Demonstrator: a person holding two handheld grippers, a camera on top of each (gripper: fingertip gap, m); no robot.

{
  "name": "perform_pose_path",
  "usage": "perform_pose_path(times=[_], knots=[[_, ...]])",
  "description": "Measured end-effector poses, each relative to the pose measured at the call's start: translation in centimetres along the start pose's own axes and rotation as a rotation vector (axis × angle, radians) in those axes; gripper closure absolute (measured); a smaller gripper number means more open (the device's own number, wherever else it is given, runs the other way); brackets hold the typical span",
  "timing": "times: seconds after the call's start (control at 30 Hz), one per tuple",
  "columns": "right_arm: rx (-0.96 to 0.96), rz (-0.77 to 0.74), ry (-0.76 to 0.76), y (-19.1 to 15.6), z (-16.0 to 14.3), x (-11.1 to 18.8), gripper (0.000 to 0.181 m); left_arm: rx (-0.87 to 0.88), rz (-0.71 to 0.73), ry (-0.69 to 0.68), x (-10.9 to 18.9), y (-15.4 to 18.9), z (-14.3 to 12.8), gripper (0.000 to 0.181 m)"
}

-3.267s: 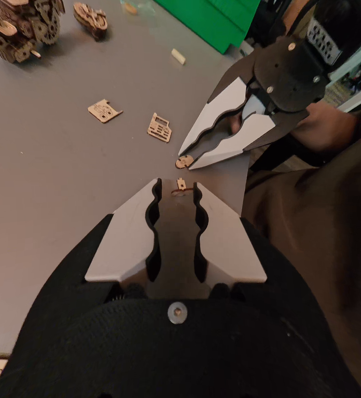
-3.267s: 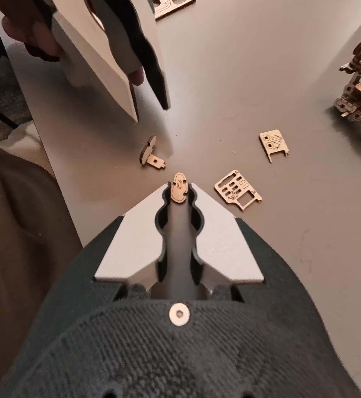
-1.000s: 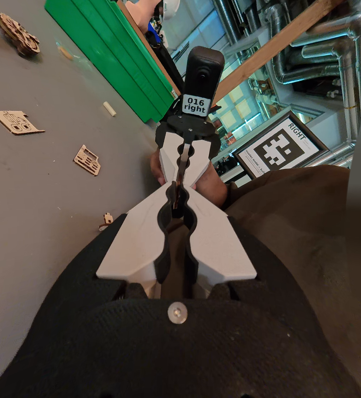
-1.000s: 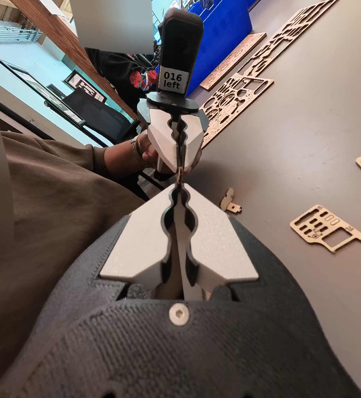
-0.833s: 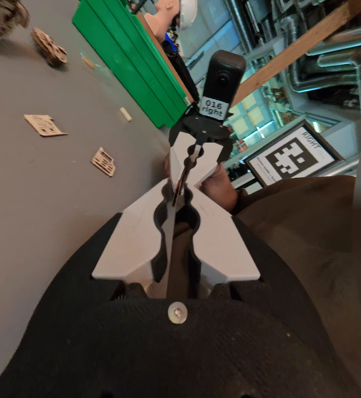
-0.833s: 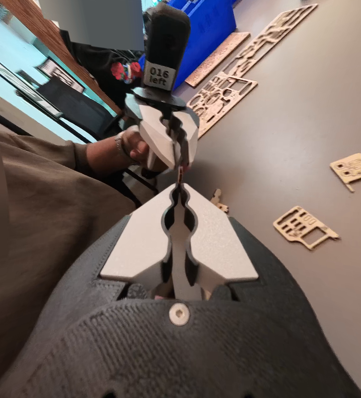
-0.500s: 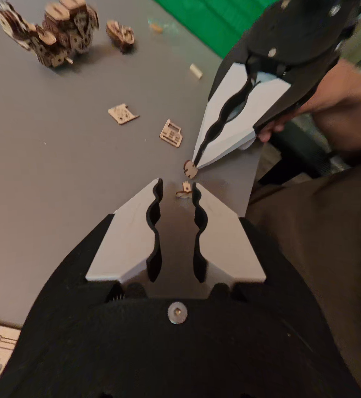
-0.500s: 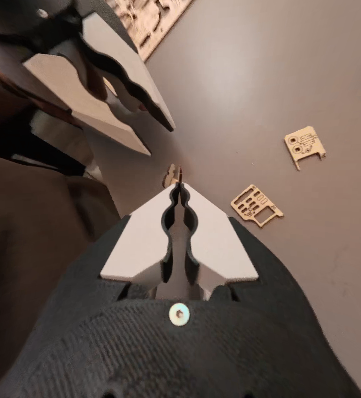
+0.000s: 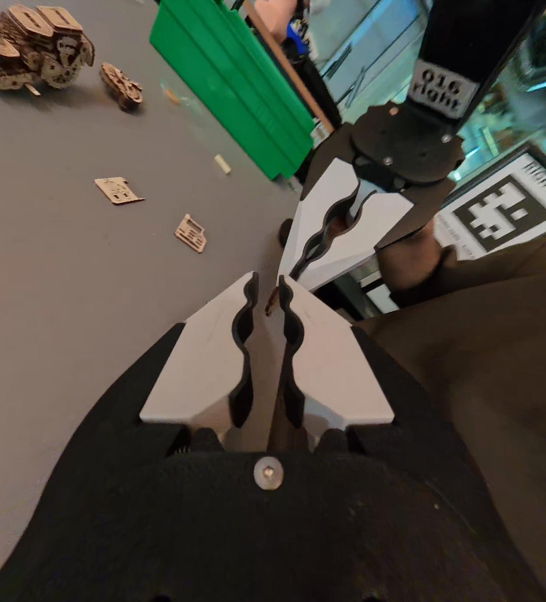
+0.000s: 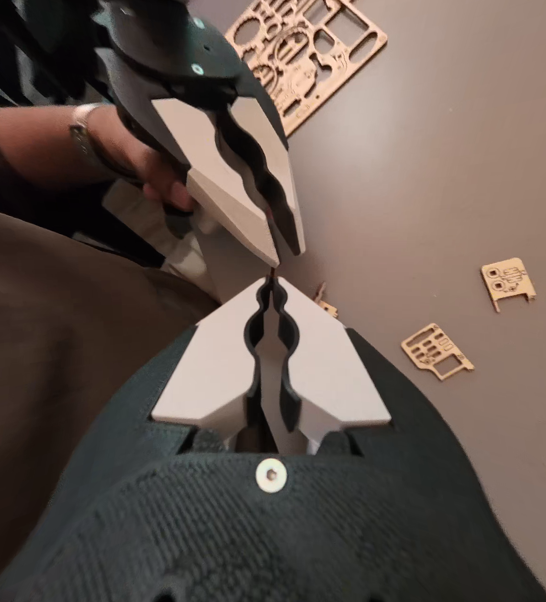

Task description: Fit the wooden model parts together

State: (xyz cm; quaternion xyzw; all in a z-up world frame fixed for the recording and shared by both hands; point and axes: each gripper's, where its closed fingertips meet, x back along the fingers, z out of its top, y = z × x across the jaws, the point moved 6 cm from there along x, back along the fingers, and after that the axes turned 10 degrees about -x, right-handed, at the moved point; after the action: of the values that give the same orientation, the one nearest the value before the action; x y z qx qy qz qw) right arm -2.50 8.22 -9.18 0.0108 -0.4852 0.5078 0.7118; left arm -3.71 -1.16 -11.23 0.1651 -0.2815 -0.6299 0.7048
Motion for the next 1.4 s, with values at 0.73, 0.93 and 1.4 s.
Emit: perform_pose_path(times=[0.73,0.93,1.4], knots=[[0.054,0.123,0.165,0.2,-3.3,0.0,0.181,0.056,0.060,0.068,0.9,-1.5,0.3,0.176],[0.256,0.151,-0.042,-4.4,-5.8,-4.4,0.175,-0.002,0.137,0.069,1.9,-0.2,-0.5,0.175],[0.199,0.139,-0.417,-7.3,-10.5,-10.2,0.149,0.013,0.119,0.079,2.3,0.4,-1.3,0.178]])
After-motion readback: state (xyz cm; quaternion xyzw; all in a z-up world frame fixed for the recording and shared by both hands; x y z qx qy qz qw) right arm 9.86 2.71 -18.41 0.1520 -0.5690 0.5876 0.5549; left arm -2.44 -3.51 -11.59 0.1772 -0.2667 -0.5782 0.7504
